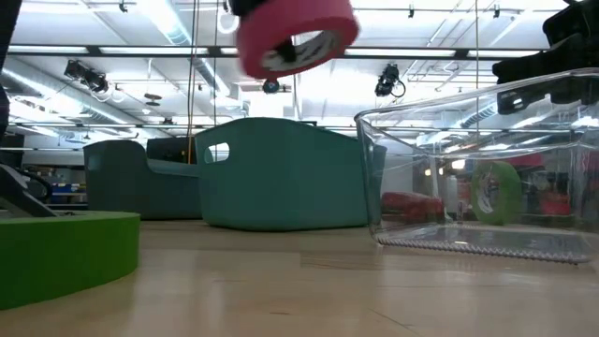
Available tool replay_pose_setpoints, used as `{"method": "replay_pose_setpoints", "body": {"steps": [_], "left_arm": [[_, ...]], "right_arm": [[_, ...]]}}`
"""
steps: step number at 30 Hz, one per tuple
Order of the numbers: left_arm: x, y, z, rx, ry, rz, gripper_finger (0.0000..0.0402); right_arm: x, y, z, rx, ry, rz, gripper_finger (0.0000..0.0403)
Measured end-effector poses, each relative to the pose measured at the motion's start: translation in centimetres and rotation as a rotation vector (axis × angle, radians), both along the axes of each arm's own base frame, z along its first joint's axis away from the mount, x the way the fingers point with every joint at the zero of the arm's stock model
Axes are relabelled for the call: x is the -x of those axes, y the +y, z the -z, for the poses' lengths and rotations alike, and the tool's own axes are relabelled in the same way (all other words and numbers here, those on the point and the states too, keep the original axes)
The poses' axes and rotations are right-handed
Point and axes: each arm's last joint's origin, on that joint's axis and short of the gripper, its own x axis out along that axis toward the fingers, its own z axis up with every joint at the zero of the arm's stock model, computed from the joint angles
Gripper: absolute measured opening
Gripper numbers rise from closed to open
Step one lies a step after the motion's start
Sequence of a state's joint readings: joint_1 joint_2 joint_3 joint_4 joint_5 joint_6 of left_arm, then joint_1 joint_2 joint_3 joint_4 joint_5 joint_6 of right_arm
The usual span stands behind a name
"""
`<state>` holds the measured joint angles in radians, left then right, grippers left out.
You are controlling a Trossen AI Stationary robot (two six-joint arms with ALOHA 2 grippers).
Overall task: Pick and place Stapler, Stapler remover, tape
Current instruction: Put the pink tape into the transparent bin
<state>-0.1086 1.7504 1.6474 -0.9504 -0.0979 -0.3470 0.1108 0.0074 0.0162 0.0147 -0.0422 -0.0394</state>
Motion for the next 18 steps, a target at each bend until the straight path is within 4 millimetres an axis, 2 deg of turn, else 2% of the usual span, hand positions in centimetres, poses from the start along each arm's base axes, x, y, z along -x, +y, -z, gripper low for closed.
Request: {"method": "replay_pose_setpoints", "body": {"steps": [7,12,18], "left_arm": [[-1.4,3.6,-2.2,-0.004,-0.182,-0.104,0.0088],[-2.4,6.0,-3.2,-0.012,-0.327,-0.154,0.0089],[-2.7,7.9,-3.8,-0.059,-0.402,-0.158,0.0088]], "right_arm": [[0.0,0.0,0.0,0.000,0.000,0.000,0.0015],[0.0,0.0,0.0,-0.002,0.000,0.000,0.0015],[0.0,0.0,-0.3,-0.008,-0.028,0.007,0.0015]]}}
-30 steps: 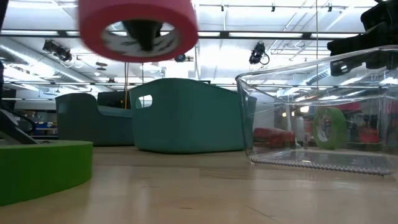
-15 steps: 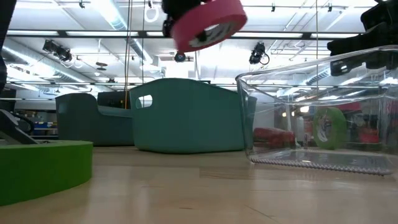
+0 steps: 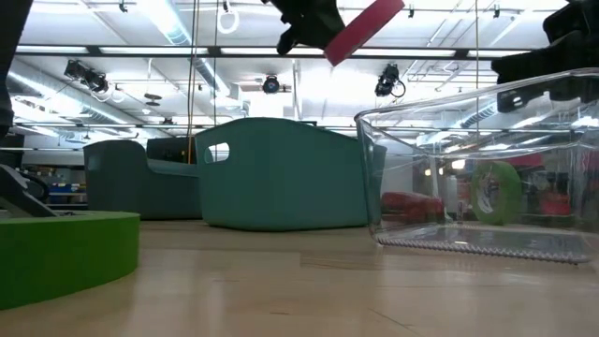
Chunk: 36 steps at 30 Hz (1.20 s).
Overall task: Pick and place Stapler, Stapler remover, tape
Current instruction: Put the pink tape into the transparent bin
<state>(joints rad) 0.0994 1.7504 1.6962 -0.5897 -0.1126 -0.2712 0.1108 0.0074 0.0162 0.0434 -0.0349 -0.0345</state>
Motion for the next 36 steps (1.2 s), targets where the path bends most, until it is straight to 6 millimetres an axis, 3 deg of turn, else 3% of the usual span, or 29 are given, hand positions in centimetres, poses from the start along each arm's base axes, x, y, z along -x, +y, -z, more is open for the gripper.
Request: {"method": "replay_pose_setpoints", "body": {"steps": [8,14,20,36], "left_arm": [[-0.2,1.5,-0.6,-0.030,-0.066,-0.016,0.0088],[-0.5,1.6,-1.0,-0.012,-0.124,0.020,0.0089],[-0.6,1.6,-1.2,-0.002,-0.155,0.046,0.0091],[-1.2,1.6,-2.5,0.023,-0.301,0.123,0.0091]], "right_arm": [[0.1,-0.1,-1.0,-0.015,-0.105,0.018,0.0015],[0.3,-0.7,-2.0,-0.257,-0.196,0.183,0.0015],[0.5,-1.1,-2.8,-0.314,-0.289,0.309,0.0027],[0.4,-1.3,-4.4,-0.403,-0.465,0.360,0.0209]]}}
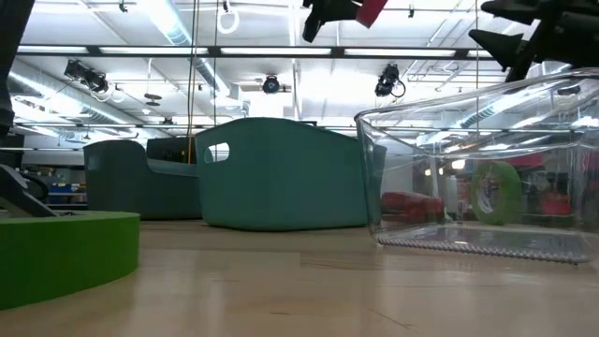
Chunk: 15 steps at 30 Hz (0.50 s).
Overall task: Pick and place Stapler, Stapler remover, tape
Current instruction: Put the pink tape into the transparent bin
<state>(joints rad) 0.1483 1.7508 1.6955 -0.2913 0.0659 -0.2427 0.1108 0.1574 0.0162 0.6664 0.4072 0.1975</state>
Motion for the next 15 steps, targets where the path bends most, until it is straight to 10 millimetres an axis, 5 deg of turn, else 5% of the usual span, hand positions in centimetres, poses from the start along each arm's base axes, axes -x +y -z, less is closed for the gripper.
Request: {"method": "replay_pose_setpoints", "body": {"steps": [15], "left_arm": [[-0.1,0.0,-0.1,0.003,-0.016,0.010,0.0094]], "right_arm": [[-2.0,0.4,-4.3,0.044,0.029,-0.062,0.0274]]}}
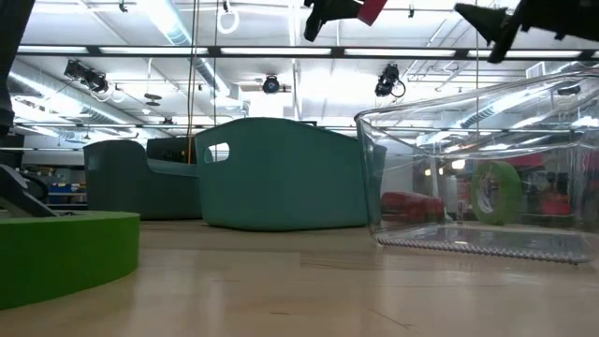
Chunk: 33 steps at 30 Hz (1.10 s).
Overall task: Pick and place Stapler, Stapler remover, tape
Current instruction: Put the pink tape into the transparent bin
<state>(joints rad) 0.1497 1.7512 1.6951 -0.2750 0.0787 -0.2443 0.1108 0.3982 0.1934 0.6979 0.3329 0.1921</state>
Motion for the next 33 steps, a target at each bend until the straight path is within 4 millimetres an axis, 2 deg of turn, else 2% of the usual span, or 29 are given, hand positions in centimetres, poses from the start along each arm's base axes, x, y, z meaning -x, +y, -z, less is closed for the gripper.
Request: {"method": "replay_pose_setpoints", "body": {"steps": [8,19,27,33], "left_arm": [[-0.1,0.3,-0.4,0.010,-0.043,0.027,0.0093],[0.0,0.6,-0.4,0.014,-0.047,0.036,0.0095],[0.0,0.6,-0.4,0.014,-0.047,0.037,0.0093],[0.0,0.6,-0.4,0.014,-0.047,0.037,0.0096]], "right_arm": [[-2.2,0.6,-2.3,0.022,0.033,-0.132,0.0275],[-6.5,1.4,-4.2,0.059,0.122,-0.250,0.0275],[-8.7,1.9,-4.7,0.091,0.158,-0.328,0.0275],[-9.7,2.0,-4.6,0.093,0.161,-0.332,0.0274]]}}
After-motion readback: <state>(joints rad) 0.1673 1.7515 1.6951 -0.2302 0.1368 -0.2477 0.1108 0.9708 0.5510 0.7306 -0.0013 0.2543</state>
